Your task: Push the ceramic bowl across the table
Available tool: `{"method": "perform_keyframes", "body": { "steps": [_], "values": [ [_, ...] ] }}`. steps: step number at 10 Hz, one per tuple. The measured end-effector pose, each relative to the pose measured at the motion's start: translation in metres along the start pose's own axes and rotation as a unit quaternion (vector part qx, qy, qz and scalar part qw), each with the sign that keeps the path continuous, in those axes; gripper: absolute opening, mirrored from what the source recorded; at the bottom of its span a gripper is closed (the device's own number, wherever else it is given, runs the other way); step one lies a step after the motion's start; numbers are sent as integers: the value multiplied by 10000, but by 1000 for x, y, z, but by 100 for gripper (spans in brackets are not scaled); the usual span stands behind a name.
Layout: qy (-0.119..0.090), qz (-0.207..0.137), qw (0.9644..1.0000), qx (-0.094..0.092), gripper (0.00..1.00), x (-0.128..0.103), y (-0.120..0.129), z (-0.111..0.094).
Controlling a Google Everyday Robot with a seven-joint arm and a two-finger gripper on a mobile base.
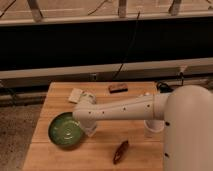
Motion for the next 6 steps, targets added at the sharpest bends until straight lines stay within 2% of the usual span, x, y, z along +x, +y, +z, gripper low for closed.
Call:
{"method": "perform_keyframes", "body": {
  "steps": [1,6],
  "values": [
    [-10,-73,10000,3,4,-2,-2,-1],
    [-74,-730,9973,33,4,-46,-42,-5]
  ]
}}
